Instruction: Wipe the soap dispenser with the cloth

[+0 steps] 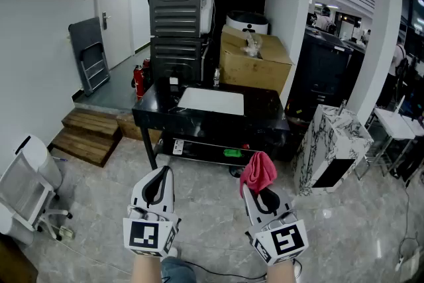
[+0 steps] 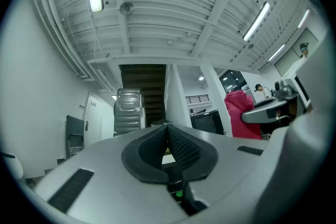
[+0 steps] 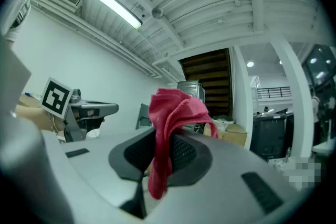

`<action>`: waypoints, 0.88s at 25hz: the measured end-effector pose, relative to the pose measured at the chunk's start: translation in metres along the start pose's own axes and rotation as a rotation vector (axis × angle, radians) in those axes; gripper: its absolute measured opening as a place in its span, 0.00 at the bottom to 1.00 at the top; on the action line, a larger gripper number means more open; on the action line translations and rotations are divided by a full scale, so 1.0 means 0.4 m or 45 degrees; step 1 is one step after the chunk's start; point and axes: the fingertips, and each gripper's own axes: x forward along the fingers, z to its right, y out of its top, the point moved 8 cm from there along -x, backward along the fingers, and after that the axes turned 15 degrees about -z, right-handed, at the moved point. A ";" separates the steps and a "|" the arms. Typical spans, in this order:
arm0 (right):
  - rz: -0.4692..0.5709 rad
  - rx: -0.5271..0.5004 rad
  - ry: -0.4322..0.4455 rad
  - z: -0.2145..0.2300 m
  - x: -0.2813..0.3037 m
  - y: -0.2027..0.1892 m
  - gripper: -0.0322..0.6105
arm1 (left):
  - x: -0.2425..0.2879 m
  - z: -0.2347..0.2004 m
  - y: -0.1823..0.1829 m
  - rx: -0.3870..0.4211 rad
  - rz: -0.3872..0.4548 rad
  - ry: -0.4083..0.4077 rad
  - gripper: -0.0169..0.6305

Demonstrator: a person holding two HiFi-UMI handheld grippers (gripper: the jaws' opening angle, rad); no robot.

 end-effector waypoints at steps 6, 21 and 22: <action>0.010 0.052 -0.049 0.045 0.046 0.012 0.14 | 0.059 -0.025 0.004 0.002 -0.008 -0.018 0.05; -0.058 0.102 0.017 0.055 0.565 0.043 0.14 | 0.457 -0.387 -0.097 -0.064 -0.063 -0.035 0.05; -0.055 0.108 0.006 0.055 0.615 0.052 0.14 | 0.494 -0.422 -0.101 -0.060 -0.063 -0.043 0.05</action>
